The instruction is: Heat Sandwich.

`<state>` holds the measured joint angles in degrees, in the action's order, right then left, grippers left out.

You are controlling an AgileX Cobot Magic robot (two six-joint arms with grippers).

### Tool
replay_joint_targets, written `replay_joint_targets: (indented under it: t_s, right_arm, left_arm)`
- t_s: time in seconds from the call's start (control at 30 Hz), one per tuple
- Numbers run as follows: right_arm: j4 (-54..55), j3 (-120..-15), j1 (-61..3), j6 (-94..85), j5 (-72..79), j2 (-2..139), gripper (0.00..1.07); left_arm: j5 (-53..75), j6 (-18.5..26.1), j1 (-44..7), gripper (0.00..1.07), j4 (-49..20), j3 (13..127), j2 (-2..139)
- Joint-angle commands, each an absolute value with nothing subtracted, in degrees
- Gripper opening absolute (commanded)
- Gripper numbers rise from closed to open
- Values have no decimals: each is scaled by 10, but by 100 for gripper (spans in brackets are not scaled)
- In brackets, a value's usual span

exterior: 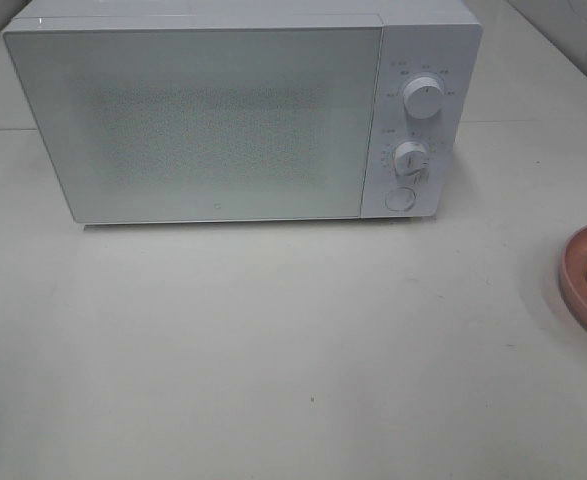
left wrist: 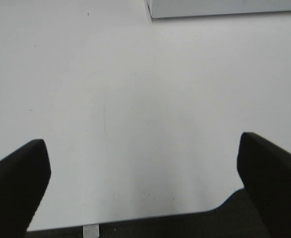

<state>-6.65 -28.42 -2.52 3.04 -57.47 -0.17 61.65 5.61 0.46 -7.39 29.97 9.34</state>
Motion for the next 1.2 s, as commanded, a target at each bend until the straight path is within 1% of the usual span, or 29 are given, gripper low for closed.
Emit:
replay_joint_targets:
  t_s: [0.03,0.3,1.2]
  right_arm:
    - [-69,-283,-21,27,-570,-18,75]
    - [-69,-283,-21,27,-570,-18,75]
    - [-69,-283,-21,27,-570,-18,75]
  left_arm:
    - [616,54,6,98,-78,297,49]
    - [615,54,6,98,-84,297,-18]
    - [615,54,6,98,-84,297,-11]
